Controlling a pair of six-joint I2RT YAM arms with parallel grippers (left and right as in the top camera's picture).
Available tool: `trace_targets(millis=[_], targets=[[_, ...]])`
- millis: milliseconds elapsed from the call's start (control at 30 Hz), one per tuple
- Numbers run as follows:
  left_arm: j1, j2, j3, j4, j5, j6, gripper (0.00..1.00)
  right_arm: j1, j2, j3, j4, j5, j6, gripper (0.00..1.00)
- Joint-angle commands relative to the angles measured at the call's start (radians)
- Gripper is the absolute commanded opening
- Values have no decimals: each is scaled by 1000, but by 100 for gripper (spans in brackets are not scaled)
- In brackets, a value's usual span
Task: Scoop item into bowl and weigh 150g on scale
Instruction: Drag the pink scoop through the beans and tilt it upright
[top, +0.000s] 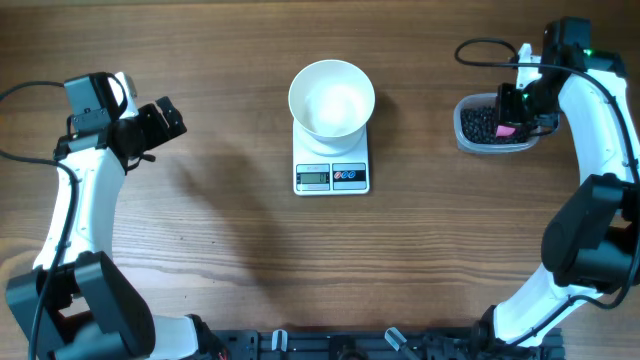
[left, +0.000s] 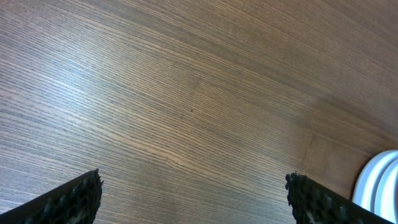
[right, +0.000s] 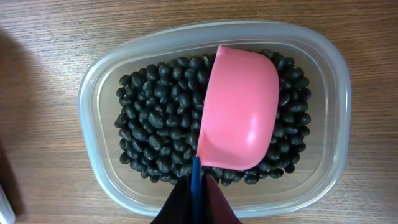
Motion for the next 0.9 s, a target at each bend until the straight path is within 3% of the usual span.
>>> trace_targets(millis=[0, 533, 700, 867], targets=[[1, -22, 1, 3, -6, 23, 100, -11, 47, -23, 11, 54, -8, 4], [1, -22, 1, 3, -6, 23, 100, -36, 47, -121, 48, -144, 34, 4], [1, -22, 1, 3, -6, 23, 100, -36, 47, -121, 43, -311, 68, 4], [1, -22, 1, 3, -6, 23, 100, -36, 47, -121, 2, -236, 86, 4]])
